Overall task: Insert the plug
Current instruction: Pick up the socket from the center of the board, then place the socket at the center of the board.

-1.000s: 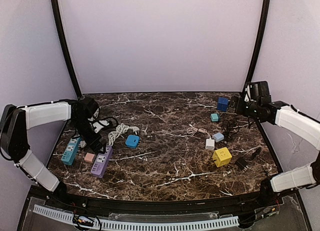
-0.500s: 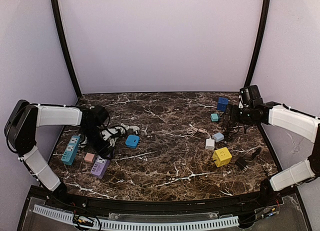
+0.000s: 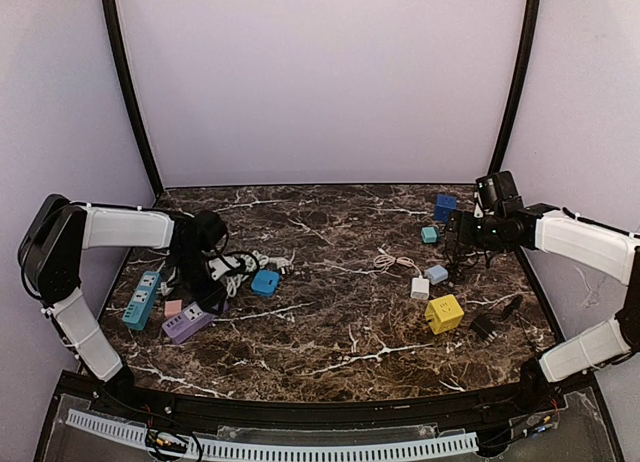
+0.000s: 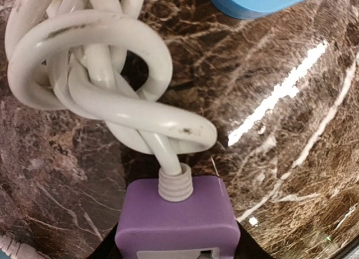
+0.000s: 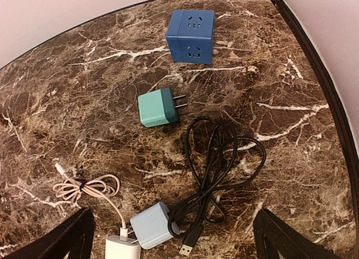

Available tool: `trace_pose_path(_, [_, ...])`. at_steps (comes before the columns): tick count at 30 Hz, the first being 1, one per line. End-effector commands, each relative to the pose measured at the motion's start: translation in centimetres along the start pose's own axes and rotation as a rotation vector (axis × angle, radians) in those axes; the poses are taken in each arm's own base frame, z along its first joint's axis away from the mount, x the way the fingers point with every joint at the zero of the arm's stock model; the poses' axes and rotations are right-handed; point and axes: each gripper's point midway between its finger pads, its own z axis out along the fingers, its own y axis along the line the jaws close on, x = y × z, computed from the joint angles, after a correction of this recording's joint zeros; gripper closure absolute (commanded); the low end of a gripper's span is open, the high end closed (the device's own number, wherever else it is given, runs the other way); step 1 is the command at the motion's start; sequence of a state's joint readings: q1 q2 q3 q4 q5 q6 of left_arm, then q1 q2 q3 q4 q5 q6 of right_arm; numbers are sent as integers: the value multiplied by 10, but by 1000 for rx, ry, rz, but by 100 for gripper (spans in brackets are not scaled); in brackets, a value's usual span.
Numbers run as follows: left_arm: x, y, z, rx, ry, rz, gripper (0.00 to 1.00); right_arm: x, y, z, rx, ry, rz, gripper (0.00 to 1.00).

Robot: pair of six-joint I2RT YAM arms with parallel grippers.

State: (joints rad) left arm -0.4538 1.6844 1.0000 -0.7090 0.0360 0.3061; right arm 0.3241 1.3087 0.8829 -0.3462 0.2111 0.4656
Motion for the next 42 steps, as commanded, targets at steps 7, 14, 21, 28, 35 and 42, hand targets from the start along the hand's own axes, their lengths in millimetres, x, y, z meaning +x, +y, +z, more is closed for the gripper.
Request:
trace_pose_path(7, [-118, 57, -64, -223, -272, 9, 99, -16, 13, -18, -45, -67, -8, 1])
trace_pose_path(14, [-225, 62, -80, -187, -461, 49, 99, -18, 14, -33, -59, -94, -14, 2])
trace_pose_path(21, [-293, -22, -98, -164, -536, 291, 99, -15, 8, -50, -62, -119, -8, 1])
trace_pose_path(28, [-286, -123, -85, -95, -476, 485, 99, -10, 6, -58, -79, -129, 11, 1])
trace_pose_path(35, [-216, -189, -32, 41, -233, 547, 99, -1, 17, -64, -134, -75, 22, 2])
trace_pose_path(42, [-180, -190, 2, 13, -110, 624, 99, 48, 32, -57, -136, 171, -31, 4])
